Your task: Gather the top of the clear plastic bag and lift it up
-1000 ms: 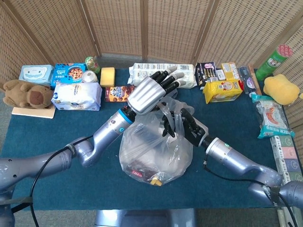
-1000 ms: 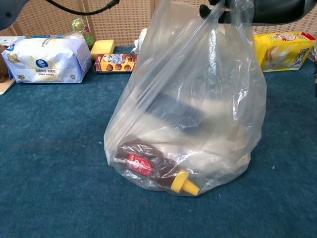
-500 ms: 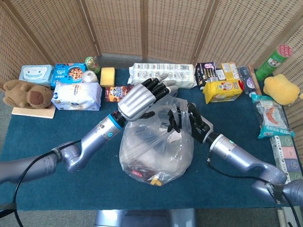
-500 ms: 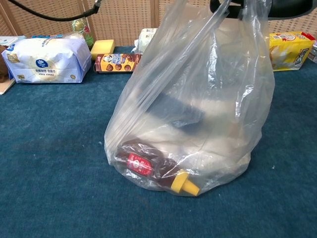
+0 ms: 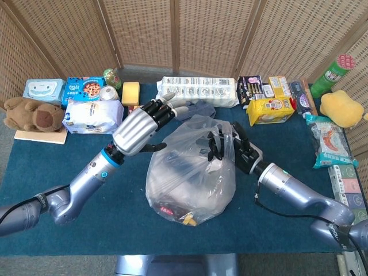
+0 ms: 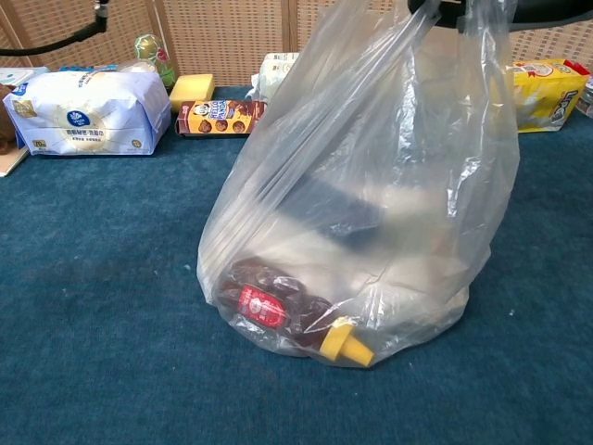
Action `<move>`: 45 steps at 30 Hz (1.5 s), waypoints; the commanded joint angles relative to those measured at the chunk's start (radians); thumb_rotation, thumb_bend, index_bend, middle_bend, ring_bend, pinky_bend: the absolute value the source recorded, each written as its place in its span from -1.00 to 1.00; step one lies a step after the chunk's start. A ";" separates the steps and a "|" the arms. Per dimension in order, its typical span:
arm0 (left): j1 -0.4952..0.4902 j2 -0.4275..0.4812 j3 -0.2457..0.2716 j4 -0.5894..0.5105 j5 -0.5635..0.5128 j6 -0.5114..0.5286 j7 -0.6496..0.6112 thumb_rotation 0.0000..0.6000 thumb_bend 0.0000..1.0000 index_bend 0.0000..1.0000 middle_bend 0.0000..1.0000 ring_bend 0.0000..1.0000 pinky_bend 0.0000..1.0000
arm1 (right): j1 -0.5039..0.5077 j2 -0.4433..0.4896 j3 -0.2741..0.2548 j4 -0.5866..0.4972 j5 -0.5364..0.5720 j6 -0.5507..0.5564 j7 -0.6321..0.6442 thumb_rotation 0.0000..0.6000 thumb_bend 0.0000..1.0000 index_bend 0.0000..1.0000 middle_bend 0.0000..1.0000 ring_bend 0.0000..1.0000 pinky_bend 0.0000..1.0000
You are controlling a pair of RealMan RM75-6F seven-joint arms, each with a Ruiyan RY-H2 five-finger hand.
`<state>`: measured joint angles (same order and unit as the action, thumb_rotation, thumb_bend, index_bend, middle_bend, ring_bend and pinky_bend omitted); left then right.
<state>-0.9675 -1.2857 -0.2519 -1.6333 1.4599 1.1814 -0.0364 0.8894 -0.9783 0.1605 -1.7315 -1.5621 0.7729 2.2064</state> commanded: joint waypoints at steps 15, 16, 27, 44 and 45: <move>0.401 0.154 0.181 -0.176 0.094 0.355 0.212 1.00 -0.80 -0.81 -0.75 -0.94 -0.59 | -0.021 0.105 0.022 -0.059 0.028 0.036 0.166 -0.33 -0.67 -0.05 0.22 0.34 0.39; 0.424 0.158 0.192 -0.182 0.096 0.371 0.217 1.00 -0.79 -0.81 -0.75 -0.94 -0.59 | -0.025 0.109 0.025 -0.063 0.034 0.039 0.165 -0.27 -0.66 -0.04 0.22 0.34 0.40; 0.616 0.195 0.278 -0.192 0.102 0.469 0.242 1.00 -0.76 -0.79 -0.75 -0.94 -0.57 | -0.061 0.155 0.062 -0.095 0.037 0.094 0.187 0.46 -0.61 0.00 0.23 0.35 0.45; 0.746 0.194 0.289 -0.177 0.121 0.490 0.191 1.00 -0.76 -0.78 -0.75 -0.94 -0.56 | -0.072 0.233 0.162 -0.139 0.082 0.125 0.241 0.74 -0.61 0.00 0.23 0.35 0.48; 0.750 0.198 0.288 -0.180 0.123 0.492 0.191 1.00 -0.76 -0.78 -0.75 -0.94 -0.56 | -0.073 0.238 0.167 -0.141 0.085 0.125 0.243 0.74 -0.61 0.00 0.23 0.34 0.48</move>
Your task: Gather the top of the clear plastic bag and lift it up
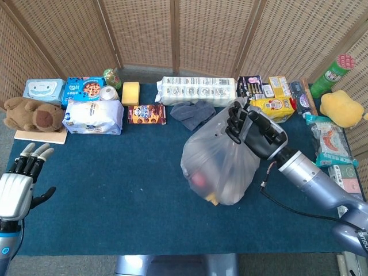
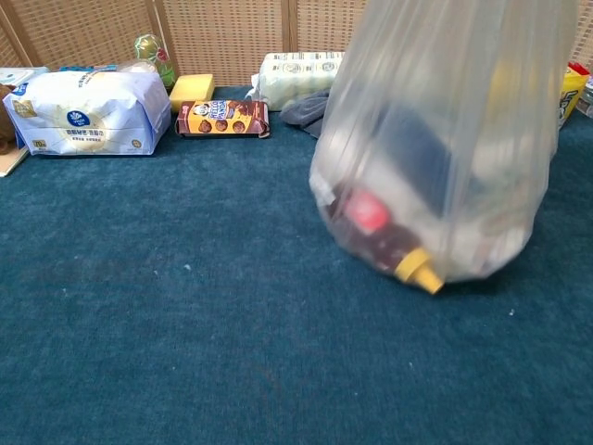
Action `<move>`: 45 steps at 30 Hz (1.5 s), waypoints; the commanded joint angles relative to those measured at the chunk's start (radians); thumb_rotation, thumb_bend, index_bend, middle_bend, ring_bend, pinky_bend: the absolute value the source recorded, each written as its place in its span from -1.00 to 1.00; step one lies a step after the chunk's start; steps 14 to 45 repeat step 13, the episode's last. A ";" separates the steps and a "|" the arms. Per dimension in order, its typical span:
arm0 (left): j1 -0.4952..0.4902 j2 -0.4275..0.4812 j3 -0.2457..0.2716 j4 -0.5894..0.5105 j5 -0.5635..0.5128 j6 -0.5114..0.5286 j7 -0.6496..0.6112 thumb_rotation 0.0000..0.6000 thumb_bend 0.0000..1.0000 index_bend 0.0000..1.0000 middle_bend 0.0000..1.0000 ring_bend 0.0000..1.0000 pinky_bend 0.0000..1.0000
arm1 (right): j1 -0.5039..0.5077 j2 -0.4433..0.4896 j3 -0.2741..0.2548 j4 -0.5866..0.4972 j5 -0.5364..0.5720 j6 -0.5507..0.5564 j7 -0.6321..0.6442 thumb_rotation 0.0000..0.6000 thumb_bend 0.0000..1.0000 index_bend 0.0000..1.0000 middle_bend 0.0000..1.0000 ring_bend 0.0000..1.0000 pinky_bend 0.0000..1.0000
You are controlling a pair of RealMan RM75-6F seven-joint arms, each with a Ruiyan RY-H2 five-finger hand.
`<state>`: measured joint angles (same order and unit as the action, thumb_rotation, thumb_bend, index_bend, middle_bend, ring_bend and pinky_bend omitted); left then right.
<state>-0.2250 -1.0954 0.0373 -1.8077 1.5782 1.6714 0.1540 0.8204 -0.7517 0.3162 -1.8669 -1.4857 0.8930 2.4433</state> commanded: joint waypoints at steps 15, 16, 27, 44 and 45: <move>0.057 0.031 -0.026 -0.025 0.019 0.011 -0.004 1.00 -0.75 -0.78 -0.75 -0.94 -0.55 | -0.027 0.068 0.081 -0.033 0.024 0.021 0.038 0.76 -0.61 0.00 0.23 0.34 0.48; 0.057 0.031 -0.026 -0.025 0.019 0.011 -0.004 1.00 -0.75 -0.78 -0.75 -0.94 -0.55 | -0.027 0.068 0.081 -0.033 0.024 0.021 0.038 0.76 -0.61 0.00 0.23 0.34 0.48; 0.057 0.031 -0.026 -0.025 0.019 0.011 -0.004 1.00 -0.75 -0.78 -0.75 -0.94 -0.55 | -0.027 0.068 0.081 -0.033 0.024 0.021 0.038 0.76 -0.61 0.00 0.23 0.34 0.48; 0.057 0.031 -0.026 -0.025 0.019 0.011 -0.004 1.00 -0.75 -0.78 -0.75 -0.94 -0.55 | -0.027 0.068 0.081 -0.033 0.024 0.021 0.038 0.76 -0.61 0.00 0.23 0.34 0.48; 0.057 0.031 -0.026 -0.025 0.019 0.011 -0.004 1.00 -0.75 -0.78 -0.75 -0.94 -0.55 | -0.027 0.068 0.081 -0.033 0.024 0.021 0.038 0.76 -0.61 0.00 0.23 0.34 0.48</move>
